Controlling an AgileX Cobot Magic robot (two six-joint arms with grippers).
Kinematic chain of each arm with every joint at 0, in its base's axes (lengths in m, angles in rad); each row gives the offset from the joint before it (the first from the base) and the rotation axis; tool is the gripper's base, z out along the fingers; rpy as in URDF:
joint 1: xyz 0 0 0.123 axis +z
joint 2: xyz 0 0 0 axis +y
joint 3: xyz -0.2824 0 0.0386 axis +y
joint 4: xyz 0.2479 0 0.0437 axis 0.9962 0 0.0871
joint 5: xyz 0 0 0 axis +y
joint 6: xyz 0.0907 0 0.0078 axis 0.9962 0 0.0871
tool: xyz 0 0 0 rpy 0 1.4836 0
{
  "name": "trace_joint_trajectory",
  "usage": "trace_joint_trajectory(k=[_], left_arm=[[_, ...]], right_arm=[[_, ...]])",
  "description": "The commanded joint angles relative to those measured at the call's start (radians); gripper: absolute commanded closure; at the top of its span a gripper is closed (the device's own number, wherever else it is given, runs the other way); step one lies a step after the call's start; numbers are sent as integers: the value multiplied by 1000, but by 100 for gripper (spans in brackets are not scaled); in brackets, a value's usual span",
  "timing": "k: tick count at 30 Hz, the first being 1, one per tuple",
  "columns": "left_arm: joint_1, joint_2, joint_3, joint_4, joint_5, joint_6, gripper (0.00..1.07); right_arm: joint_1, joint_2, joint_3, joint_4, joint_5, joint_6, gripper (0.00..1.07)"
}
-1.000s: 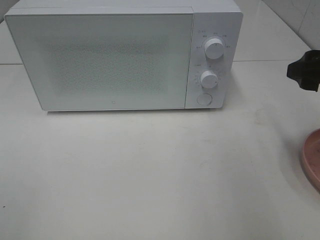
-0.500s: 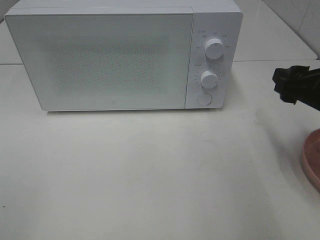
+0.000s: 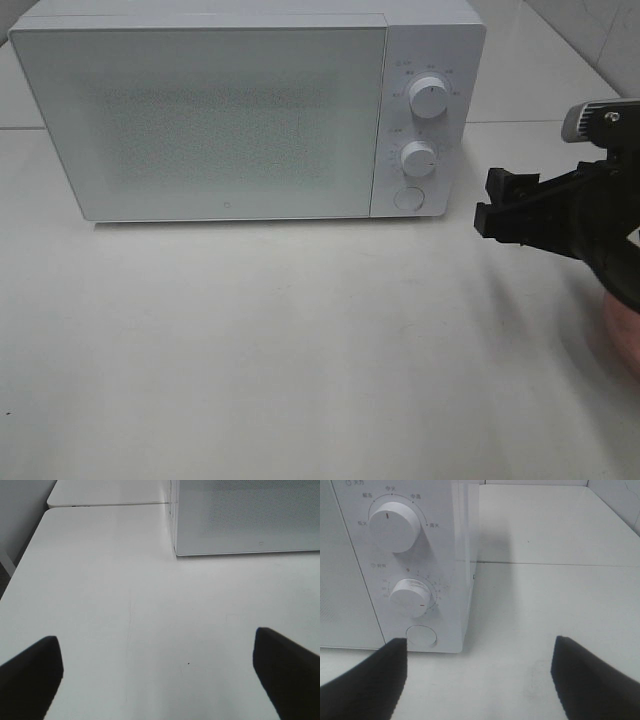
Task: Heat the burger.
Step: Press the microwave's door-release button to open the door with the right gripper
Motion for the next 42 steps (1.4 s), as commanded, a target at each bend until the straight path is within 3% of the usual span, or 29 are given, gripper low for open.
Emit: trace_joint_trajectory(k=[1, 10, 19, 25, 27, 33, 36, 38, 42], left_arm=[[-6, -19, 2, -7, -3, -2, 9], [-6, -19, 2, -7, -3, -2, 9], [-6, -19, 2, -7, -3, -2, 9], [-6, -19, 2, -7, -3, -2, 9], [-6, -19, 2, -7, -3, -2, 9], [-6, -19, 2, -7, -3, -2, 9], [-6, -19, 2, -7, -3, -2, 9], [-6, -19, 2, -7, -3, -2, 9], [-6, -19, 2, -7, -3, -2, 9]], right_arm=[[98, 57, 1, 80, -105, -22, 32], [231, 163, -8, 151, -177, -22, 32], [250, 179, -8, 150, -176, 34, 35], [250, 179, -8, 150, -176, 247, 39], [250, 179, -8, 150, -176, 475, 43], [250, 179, -8, 150, -172, 797, 49], [250, 179, -8, 151, -172, 852, 51], [250, 179, -8, 150, -172, 1074, 59], [250, 179, -8, 150, -167, 1222, 67]])
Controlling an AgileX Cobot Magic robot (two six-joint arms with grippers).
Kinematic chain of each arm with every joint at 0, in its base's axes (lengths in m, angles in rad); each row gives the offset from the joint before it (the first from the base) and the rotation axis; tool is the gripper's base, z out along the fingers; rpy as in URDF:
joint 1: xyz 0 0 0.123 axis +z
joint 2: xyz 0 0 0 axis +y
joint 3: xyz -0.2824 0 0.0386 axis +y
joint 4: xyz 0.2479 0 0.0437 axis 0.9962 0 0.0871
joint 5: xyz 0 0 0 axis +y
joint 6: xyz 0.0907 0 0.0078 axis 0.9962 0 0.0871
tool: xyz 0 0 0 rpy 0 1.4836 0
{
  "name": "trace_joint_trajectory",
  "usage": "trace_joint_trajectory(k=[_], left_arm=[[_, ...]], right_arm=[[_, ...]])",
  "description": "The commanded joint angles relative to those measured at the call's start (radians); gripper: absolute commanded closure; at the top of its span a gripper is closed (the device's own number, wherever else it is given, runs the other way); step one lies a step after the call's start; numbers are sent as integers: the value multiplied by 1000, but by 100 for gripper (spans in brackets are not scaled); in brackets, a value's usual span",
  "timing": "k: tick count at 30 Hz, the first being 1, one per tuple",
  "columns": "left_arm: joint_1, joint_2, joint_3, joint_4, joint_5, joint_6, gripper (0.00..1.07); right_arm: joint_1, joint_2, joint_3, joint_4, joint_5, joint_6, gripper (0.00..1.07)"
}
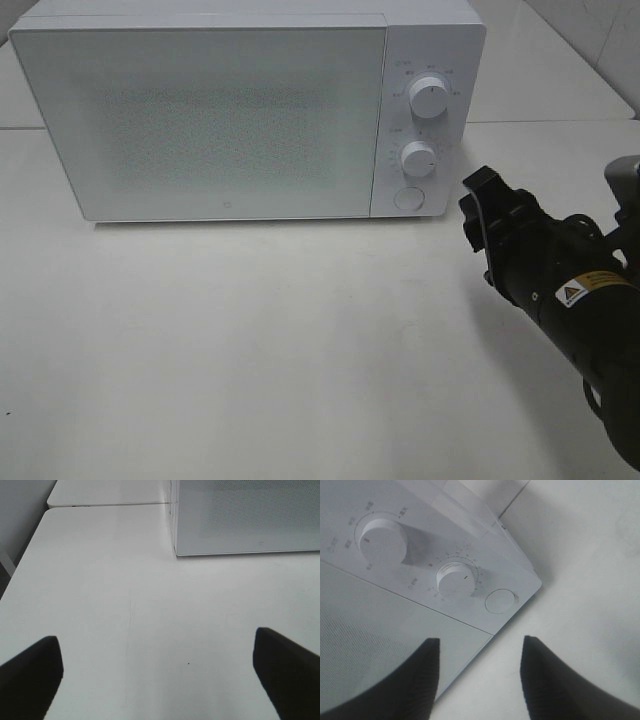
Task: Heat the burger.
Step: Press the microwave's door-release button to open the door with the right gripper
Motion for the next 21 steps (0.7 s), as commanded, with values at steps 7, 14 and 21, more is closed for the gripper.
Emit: trace_joint_trajectory(k=[7, 14, 21], left_arm=[[-6, -19, 2, -7, -3, -2, 9], [-6, -19, 2, -7, -3, -2, 9], [-6, -19, 2, -7, -3, -2, 9]], right_arm=[[5, -1, -7, 2, 3, 343, 88], [5, -1, -7, 0, 3, 489, 102], [5, -1, -7, -1, 57, 553, 107]])
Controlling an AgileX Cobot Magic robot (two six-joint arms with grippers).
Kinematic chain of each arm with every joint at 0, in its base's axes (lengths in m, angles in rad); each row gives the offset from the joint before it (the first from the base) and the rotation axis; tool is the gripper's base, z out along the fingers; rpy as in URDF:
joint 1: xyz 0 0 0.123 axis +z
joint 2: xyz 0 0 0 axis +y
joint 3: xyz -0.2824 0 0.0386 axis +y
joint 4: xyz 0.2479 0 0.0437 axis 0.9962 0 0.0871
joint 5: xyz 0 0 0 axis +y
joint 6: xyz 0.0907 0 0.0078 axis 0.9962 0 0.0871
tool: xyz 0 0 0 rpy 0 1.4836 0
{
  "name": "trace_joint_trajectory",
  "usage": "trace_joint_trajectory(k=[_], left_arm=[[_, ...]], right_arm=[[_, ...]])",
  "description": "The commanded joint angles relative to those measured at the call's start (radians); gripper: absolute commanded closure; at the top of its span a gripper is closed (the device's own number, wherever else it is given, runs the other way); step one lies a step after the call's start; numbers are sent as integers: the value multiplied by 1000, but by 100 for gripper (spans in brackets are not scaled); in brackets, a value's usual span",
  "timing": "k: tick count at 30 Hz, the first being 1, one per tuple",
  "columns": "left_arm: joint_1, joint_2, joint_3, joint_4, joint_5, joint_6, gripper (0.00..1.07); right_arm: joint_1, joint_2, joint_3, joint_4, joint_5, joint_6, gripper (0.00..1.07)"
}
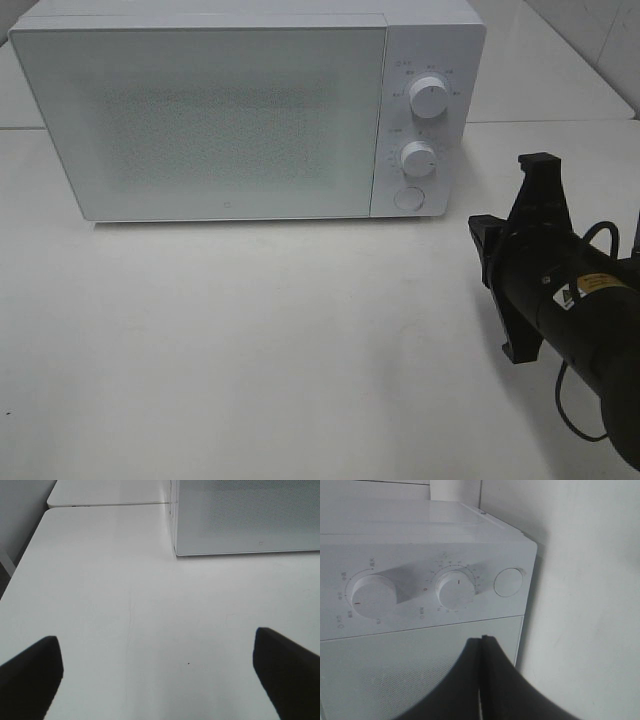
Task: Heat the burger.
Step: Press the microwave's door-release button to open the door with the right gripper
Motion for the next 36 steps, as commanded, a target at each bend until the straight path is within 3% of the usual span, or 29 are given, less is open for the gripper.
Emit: trace_joint_trajectory(k=[1, 17, 22, 36], left_arm=[[-6, -19, 2, -7, -3, -2, 9], [-6, -19, 2, -7, -3, -2, 9], [-6, -19, 2, -7, -3, -2, 9], [-6, -19, 2, -7, -3, -2, 9]], right_arm=[[5, -1, -7, -1, 29, 29, 107], [-2, 183, -109, -43, 48, 125, 107], [-67, 251, -173, -161, 51, 159, 107], [-188, 276, -250, -267, 127, 159, 107]])
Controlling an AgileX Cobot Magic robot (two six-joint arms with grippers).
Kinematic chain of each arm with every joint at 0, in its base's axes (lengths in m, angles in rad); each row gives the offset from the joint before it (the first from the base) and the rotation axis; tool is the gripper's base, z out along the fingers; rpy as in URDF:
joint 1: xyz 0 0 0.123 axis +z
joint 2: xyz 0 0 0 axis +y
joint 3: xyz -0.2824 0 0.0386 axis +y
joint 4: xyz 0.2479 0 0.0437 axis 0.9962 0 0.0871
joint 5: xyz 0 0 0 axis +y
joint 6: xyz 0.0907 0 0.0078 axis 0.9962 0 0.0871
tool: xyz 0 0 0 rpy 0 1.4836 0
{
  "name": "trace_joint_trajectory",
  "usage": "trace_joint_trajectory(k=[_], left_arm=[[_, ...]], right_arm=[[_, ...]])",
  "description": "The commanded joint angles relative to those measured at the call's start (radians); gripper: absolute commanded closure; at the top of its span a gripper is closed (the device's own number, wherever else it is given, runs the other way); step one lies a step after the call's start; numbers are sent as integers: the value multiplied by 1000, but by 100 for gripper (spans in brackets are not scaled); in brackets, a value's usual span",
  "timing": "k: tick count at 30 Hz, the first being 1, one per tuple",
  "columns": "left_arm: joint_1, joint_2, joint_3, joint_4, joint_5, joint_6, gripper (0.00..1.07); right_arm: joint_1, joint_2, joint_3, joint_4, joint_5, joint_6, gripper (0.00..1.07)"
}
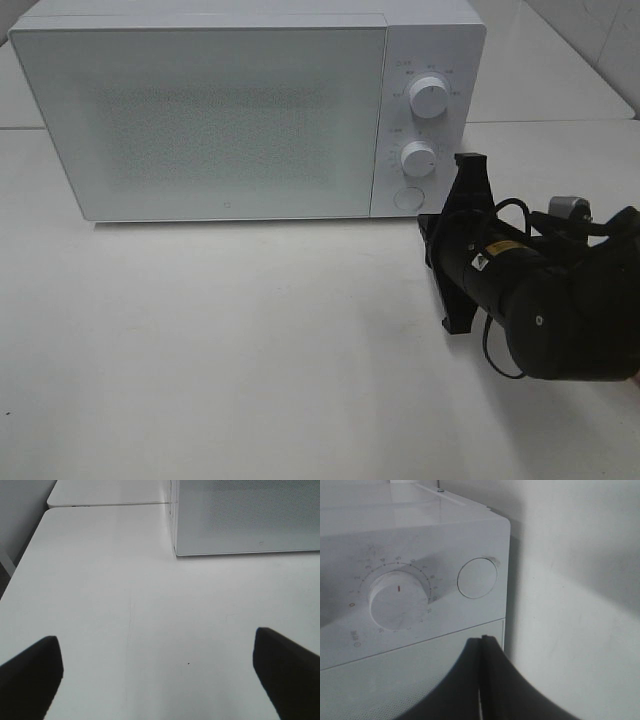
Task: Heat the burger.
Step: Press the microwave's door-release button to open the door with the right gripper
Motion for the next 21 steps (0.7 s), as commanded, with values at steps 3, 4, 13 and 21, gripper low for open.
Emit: trace_joint_trajectory(k=[3, 4, 13, 21], left_arm=[[-6, -19, 2, -7, -3, -2, 9], [-6, -19, 2, -7, -3, -2, 9], [-6, -19, 2, -7, -3, -2, 9], [-6, -19, 2, -7, -3, -2, 9]], right_arm=[[-54, 37, -54, -88, 20, 12, 107], [-61, 38, -59, -91, 21, 12, 107], [-95, 49, -128, -101, 93, 2, 107], [-107, 104, -183, -103, 98, 4, 107]])
